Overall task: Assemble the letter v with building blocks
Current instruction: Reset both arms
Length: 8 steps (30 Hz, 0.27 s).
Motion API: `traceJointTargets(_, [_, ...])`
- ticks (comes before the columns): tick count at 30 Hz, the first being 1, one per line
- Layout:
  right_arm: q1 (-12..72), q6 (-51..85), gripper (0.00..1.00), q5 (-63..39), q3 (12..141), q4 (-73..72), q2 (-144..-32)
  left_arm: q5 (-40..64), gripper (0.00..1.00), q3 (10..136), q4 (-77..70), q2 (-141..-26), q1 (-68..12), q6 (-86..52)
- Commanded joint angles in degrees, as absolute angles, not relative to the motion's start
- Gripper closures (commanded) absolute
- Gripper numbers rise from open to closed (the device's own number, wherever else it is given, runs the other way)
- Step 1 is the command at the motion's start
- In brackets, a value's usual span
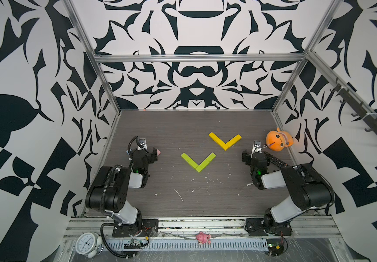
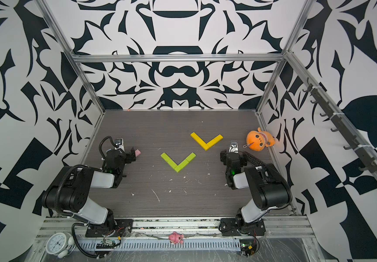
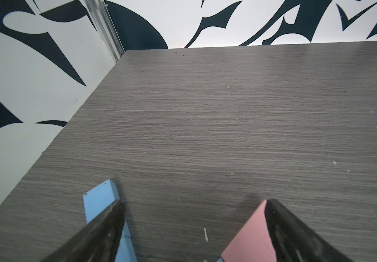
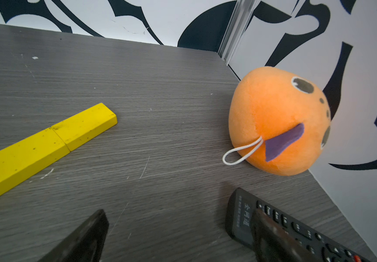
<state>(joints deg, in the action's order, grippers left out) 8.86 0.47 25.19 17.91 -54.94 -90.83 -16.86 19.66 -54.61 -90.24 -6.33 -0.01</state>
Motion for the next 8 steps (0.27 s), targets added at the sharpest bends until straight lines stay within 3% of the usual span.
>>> traceJointTargets(1, [7.8,2.4,0.00,23.7,19.7,-55.1,-89.9,-16.6,0.00,20.2,-55.9,-90.1,-6.0,-0.4])
traceJointTargets(8, [7.7,2.1,0.00,23.7,19.1,-56.1,-89.8,-16.6,0.00,20.2,-55.9,-90.1,-6.0,-0.4])
